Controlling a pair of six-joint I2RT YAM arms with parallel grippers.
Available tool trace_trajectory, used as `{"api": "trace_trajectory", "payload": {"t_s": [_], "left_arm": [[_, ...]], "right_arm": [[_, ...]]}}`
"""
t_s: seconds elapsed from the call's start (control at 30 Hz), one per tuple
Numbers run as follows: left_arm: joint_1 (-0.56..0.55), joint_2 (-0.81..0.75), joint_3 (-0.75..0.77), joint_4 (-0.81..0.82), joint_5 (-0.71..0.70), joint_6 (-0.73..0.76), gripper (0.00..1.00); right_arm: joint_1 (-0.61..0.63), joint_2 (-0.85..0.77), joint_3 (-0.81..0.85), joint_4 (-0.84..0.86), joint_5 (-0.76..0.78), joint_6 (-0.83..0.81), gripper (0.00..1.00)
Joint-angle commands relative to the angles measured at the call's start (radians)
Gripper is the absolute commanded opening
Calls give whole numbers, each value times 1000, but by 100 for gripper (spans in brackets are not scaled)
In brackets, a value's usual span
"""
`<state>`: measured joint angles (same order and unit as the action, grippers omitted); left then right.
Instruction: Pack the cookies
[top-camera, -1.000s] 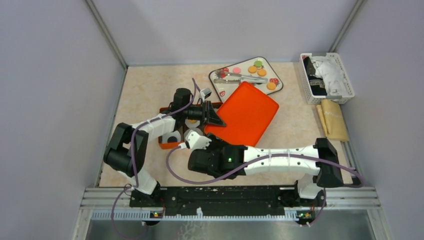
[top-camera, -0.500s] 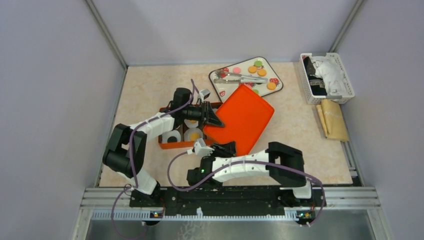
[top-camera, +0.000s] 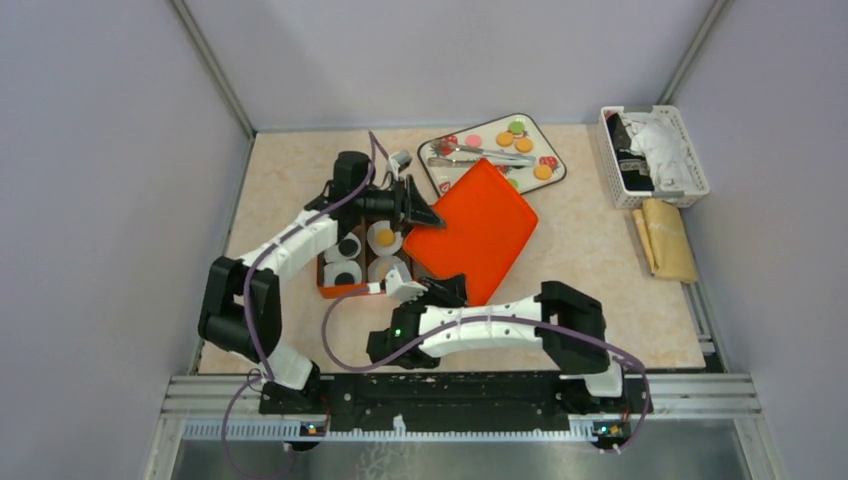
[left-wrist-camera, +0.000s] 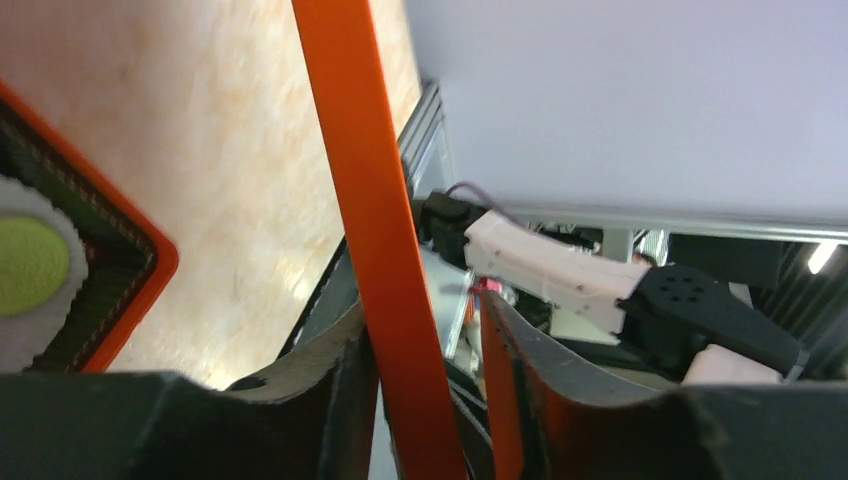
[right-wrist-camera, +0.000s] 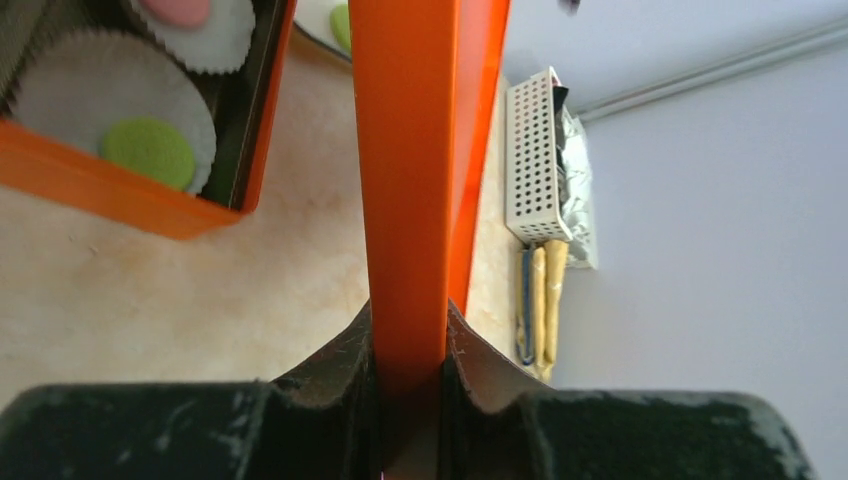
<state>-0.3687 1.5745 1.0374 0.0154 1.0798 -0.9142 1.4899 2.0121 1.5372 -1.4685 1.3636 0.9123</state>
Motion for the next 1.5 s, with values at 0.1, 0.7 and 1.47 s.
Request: {"api": "trace_trajectory", "payload": {"t_s": [0.1, 0.7, 1.47], "left_arm": [[166, -169, 424, -42, -76, 40, 39], [257, -504, 517, -582, -1116, 488, 0], [255, -690, 241, -573, -1296, 488, 0]], "right_arm": [[-5, -206, 192, -30, -19, -63, 0], [-342, -729, 197, 862, -1064, -588, 0], [-879, -513, -588, 2545, -2108, 552, 0]]}}
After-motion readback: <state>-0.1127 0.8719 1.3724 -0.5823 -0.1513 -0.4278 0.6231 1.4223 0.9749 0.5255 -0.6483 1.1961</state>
